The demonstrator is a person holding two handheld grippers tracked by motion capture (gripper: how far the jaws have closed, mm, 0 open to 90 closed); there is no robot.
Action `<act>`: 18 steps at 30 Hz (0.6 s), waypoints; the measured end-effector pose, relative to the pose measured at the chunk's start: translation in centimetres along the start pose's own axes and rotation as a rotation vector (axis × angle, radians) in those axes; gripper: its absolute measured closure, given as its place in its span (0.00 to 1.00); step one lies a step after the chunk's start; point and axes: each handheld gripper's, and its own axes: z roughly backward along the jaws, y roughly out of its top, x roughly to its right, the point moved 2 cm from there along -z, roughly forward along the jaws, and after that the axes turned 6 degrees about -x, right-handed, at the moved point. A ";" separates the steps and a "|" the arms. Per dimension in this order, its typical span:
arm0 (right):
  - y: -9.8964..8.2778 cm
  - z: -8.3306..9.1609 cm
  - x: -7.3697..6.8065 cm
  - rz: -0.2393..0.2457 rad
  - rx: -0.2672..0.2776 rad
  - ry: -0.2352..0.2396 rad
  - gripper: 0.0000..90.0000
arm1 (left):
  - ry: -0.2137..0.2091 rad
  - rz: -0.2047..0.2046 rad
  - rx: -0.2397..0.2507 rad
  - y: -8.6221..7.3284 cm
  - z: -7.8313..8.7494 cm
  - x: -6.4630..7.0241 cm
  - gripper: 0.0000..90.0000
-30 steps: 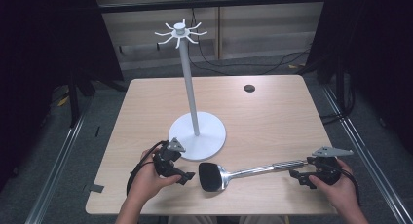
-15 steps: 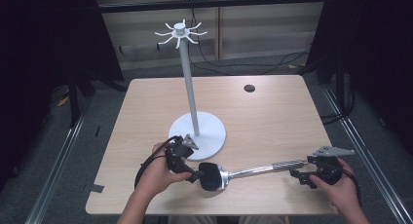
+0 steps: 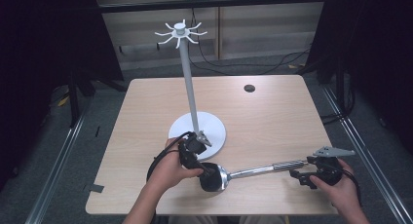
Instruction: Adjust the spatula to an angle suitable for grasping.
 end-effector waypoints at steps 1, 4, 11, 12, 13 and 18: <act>0.0 0.0 0.0 -0.002 -0.001 0.001 0.12 | 0.000 -0.006 -0.009 0.1 -0.1 0.0 0.12; 0.0 -0.1 -0.1 -0.001 -0.004 0.005 0.12 | -0.006 -0.019 -0.017 0.4 -0.5 0.1 0.12; 0.1 -0.2 -0.1 -0.001 -0.004 0.007 0.12 | -0.015 -0.031 -0.028 1.4 -1.4 0.5 0.13; 0.0 -0.2 0.0 -0.003 -0.006 0.007 0.12 | -0.018 -0.035 -0.030 1.5 -1.6 0.6 0.13; 0.0 -0.2 0.0 -0.003 -0.006 0.007 0.12 | -0.019 -0.035 -0.027 1.6 -1.7 0.6 0.13; 0.0 -0.1 0.0 -0.004 -0.004 0.006 0.12 | -0.026 -0.044 -0.040 2.1 -2.4 0.9 0.14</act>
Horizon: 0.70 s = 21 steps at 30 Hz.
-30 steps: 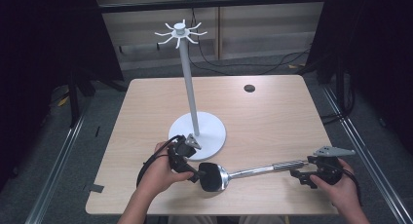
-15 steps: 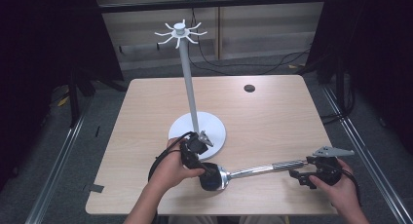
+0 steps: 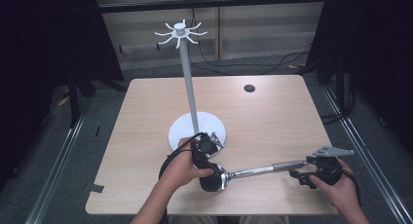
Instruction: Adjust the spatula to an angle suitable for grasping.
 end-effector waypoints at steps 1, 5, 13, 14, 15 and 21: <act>0.0 0.0 0.0 -0.001 0.001 -0.001 0.12 | -0.002 -0.003 0.002 0.1 -0.2 0.0 0.14; 0.0 0.1 0.1 -0.005 0.006 -0.008 0.12 | -0.011 -0.022 -0.013 0.6 -0.8 0.5 0.15; 0.1 0.2 0.1 0.004 0.010 -0.005 0.12 | -0.023 -0.041 -0.008 1.4 -2.0 1.2 0.18; 0.1 0.2 0.1 0.004 0.009 -0.005 0.12 | -0.019 -0.048 -0.006 1.5 -2.1 1.3 0.20; 0.1 0.2 0.1 0.000 0.008 -0.005 0.12 | -0.027 -0.049 -0.003 1.5 -2.3 1.4 0.21; 0.0 0.2 0.2 0.002 0.011 -0.009 0.12 | -0.058 -0.055 0.013 1.6 -3.1 1.3 0.26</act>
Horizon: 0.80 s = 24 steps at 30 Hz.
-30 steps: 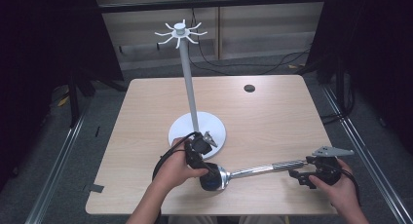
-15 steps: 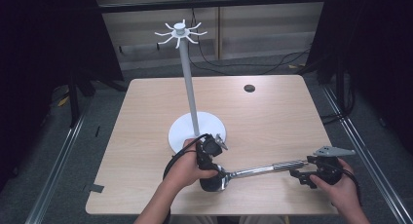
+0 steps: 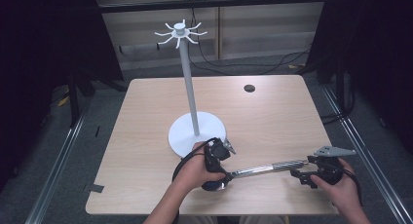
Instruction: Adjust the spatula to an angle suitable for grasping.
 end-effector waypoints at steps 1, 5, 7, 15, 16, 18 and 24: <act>0.0 0.0 0.0 -0.001 0.001 0.000 0.12 | -0.002 -0.004 0.006 0.0 -0.1 0.0 0.28; 0.0 0.0 0.0 0.002 -0.001 0.004 0.12 | -0.012 -0.001 0.016 0.0 -0.3 0.0 0.35; 0.0 0.0 0.0 0.000 -0.004 0.003 0.12 | -0.021 0.002 0.023 0.1 -0.4 0.0 0.38; 0.0 0.0 0.0 0.002 -0.003 0.003 0.12 | -0.033 -0.016 -0.010 0.4 -1.2 0.1 0.44; 0.0 0.0 0.1 0.002 -0.003 0.000 0.12 | -0.037 -0.005 0.004 0.5 -1.4 0.2 0.44; 0.0 -0.1 0.1 0.003 -0.002 0.000 0.12 | -0.043 -0.012 -0.002 0.7 -1.6 0.3 0.45; 0.0 0.1 0.2 -0.005 0.000 0.001 0.12 | -0.040 -0.046 -0.013 1.1 -2.4 0.9 0.47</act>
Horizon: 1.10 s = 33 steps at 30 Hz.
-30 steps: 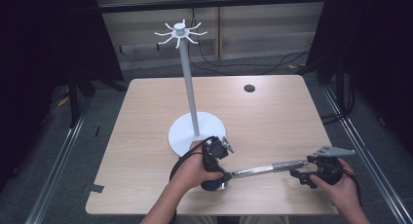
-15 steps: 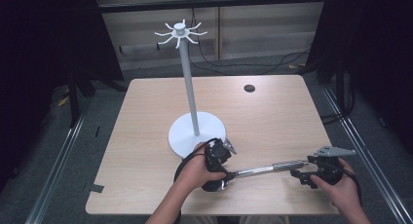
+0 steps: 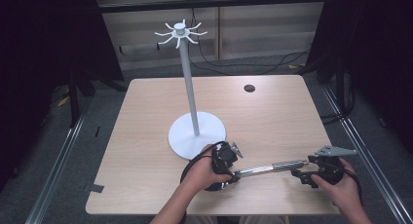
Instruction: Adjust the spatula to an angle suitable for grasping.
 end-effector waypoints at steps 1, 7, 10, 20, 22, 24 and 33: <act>0.0 0.0 0.0 0.002 0.003 0.000 0.12 | 0.004 0.006 0.002 0.1 -0.1 0.1 0.48; 0.0 0.1 0.2 -0.003 0.002 0.000 0.12 | 0.024 -0.014 -0.011 0.8 -0.3 0.6 0.53; 0.0 0.1 0.2 -0.002 0.003 -0.001 0.12 | 0.042 -0.056 -0.029 0.9 -0.3 0.7 0.57; -0.1 0.1 0.3 -0.002 0.001 -0.003 0.12 | 0.040 -0.087 -0.051 1.3 -0.3 1.6 0.82; -0.1 0.1 0.2 -0.007 -0.001 -0.005 0.12 | 0.038 -0.090 -0.061 1.3 -0.3 1.7 0.83; -0.1 0.1 0.2 -0.003 -0.002 -0.005 0.12 | 0.019 -0.053 -0.062 1.2 -0.2 1.7 0.84; 0.0 0.1 0.3 -0.006 0.005 -0.003 0.12 | 0.001 -0.025 -0.023 0.3 0.7 0.7 0.84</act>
